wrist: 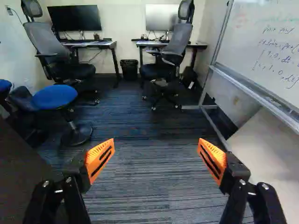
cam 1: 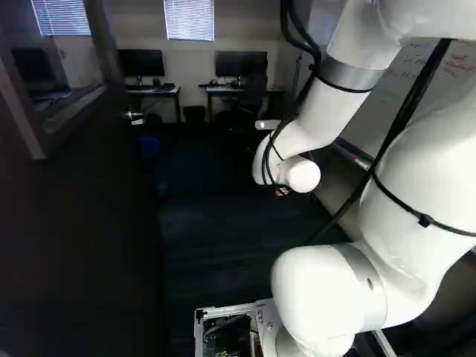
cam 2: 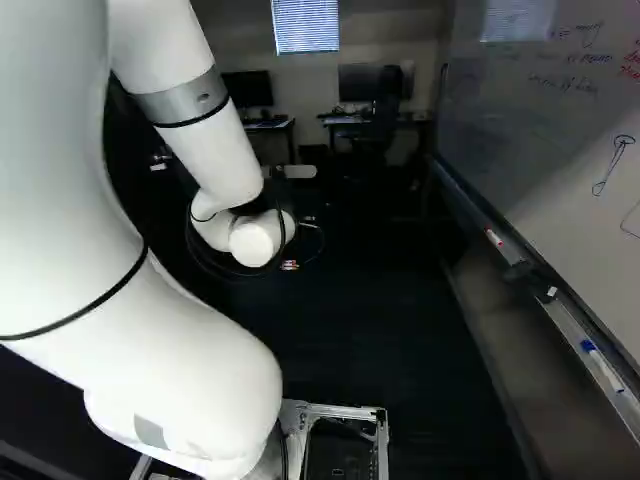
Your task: Open the door and move inside
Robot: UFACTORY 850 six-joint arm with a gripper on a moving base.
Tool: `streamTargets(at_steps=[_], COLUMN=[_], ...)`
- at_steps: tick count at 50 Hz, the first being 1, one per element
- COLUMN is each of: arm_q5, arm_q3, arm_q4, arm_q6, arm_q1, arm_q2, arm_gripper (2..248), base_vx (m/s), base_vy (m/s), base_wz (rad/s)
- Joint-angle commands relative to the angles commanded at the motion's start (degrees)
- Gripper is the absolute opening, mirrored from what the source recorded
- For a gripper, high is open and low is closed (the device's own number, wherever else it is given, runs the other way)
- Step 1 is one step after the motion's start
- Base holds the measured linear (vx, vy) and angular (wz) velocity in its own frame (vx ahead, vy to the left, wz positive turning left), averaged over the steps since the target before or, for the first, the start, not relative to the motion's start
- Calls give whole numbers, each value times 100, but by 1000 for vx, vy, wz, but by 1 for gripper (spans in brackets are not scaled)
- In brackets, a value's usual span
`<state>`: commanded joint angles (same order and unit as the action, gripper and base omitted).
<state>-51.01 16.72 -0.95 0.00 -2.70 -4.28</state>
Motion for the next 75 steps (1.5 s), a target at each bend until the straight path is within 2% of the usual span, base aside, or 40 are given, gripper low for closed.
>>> streamTargets(at_steps=[75], arm_q5=[0], arm_q3=[0], arm_q4=[0], arm_q6=[0], arm_q1=[0], arm_q2=[0], arm_gripper=[247], base_vx=[187], base_vy=[-20], base_wz=[-4])
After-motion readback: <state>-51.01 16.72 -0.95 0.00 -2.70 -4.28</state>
